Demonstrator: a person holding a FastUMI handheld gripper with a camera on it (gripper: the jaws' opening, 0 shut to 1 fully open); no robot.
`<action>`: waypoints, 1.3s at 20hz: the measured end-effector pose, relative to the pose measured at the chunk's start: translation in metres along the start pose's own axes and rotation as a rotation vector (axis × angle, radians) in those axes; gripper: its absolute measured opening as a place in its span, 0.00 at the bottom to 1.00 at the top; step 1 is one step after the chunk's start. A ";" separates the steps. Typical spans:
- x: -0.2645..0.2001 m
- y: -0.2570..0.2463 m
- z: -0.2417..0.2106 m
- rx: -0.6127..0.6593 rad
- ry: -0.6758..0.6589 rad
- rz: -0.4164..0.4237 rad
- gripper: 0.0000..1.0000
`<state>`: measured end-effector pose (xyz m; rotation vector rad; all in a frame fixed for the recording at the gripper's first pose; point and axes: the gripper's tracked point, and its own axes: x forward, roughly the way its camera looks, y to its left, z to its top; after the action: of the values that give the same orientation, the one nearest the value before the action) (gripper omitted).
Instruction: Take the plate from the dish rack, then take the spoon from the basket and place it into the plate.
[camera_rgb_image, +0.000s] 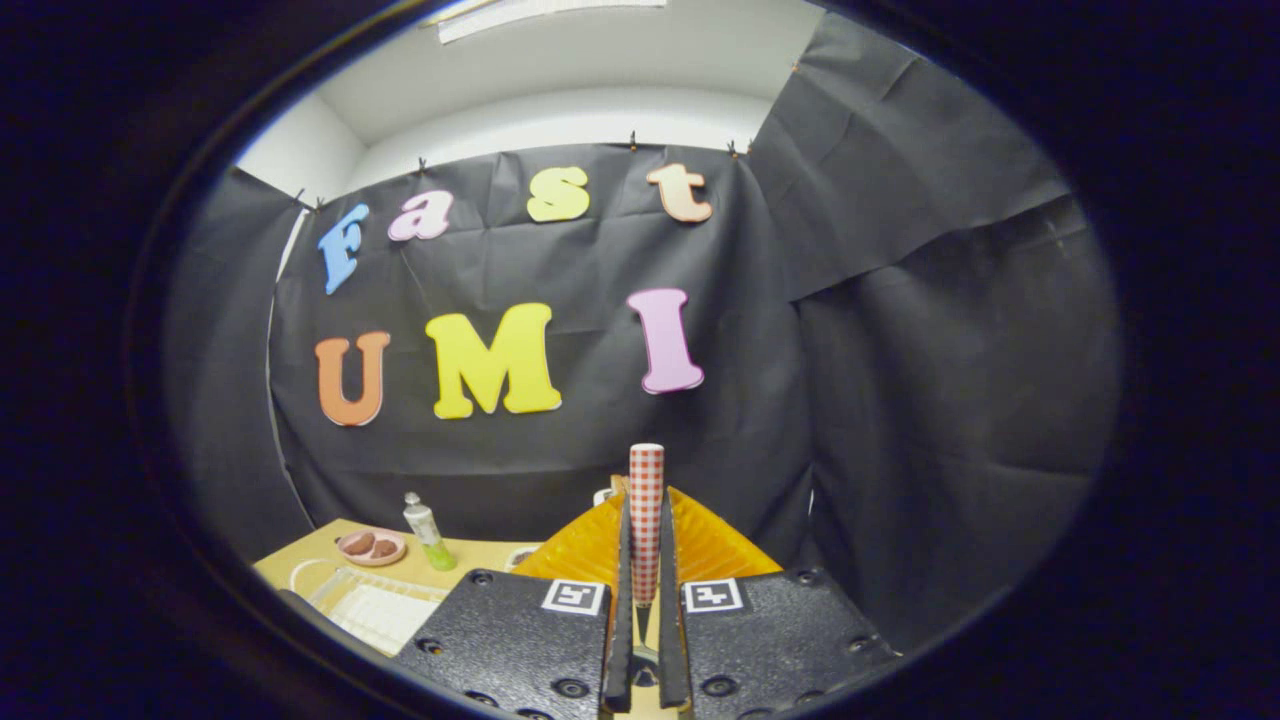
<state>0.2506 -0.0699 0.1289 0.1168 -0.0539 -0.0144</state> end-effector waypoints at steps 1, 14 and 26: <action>-0.015 0.016 0.000 -0.011 -0.015 0.021 0.16; -0.171 0.193 -0.145 -0.084 -0.011 0.260 0.16; -0.179 0.180 -0.225 0.003 0.114 0.254 0.17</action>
<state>0.0860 0.1384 -0.0828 0.1132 0.0452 0.2456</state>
